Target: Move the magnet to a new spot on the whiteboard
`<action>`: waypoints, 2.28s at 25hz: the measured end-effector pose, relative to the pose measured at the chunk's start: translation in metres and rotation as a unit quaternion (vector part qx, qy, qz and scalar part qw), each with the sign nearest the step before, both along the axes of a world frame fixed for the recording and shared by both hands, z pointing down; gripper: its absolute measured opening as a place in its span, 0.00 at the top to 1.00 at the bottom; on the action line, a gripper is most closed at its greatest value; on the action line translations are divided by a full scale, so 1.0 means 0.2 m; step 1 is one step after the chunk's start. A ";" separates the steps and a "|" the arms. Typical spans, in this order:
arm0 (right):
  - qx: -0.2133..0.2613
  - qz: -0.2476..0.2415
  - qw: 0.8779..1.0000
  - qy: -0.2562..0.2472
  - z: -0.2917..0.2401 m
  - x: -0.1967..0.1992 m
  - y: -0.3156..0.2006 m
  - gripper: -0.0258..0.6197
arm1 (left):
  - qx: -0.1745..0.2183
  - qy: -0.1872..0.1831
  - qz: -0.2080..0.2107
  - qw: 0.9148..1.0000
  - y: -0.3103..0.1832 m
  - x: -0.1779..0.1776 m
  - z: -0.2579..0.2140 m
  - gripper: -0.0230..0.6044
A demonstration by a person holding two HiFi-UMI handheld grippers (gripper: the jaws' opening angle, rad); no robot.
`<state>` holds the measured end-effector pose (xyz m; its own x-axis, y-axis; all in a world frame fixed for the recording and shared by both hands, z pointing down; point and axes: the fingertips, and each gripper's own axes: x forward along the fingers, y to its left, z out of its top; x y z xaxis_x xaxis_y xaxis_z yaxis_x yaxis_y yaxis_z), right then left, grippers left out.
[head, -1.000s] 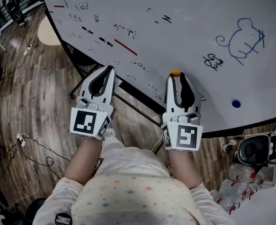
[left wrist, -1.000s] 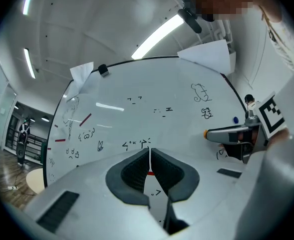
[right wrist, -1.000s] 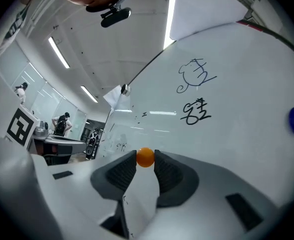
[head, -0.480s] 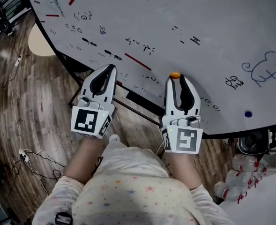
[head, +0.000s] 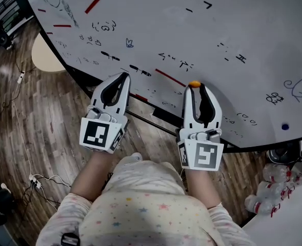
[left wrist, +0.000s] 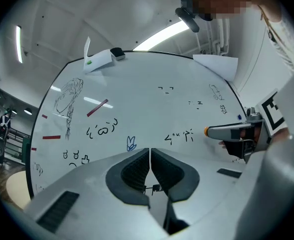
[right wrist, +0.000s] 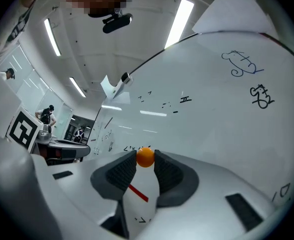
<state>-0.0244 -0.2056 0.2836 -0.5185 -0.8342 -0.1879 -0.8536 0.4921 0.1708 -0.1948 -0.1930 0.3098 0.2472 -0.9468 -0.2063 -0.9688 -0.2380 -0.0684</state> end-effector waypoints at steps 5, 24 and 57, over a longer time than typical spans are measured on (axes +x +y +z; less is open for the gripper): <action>-0.005 0.000 1.000 -0.001 0.03 -0.08 0.01 0.79 | -0.005 0.003 0.002 1.000 -0.01 -0.07 0.03 0.93; 0.000 -0.041 0.999 -0.015 -0.03 -0.02 -0.06 0.79 | 0.000 0.000 -0.020 1.000 -0.11 0.06 -0.05 0.93; 0.035 0.094 0.995 -0.011 -0.20 -0.69 -0.13 0.79 | 0.069 -0.025 0.175 0.982 -0.32 -0.37 -0.30 0.93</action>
<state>-0.1628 -0.2324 0.2435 -0.3494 -0.9005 -0.2587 -0.9334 0.3106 0.1795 -0.2697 -0.2575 0.2491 0.5657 -0.7654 -0.3069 -0.8238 -0.5412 -0.1687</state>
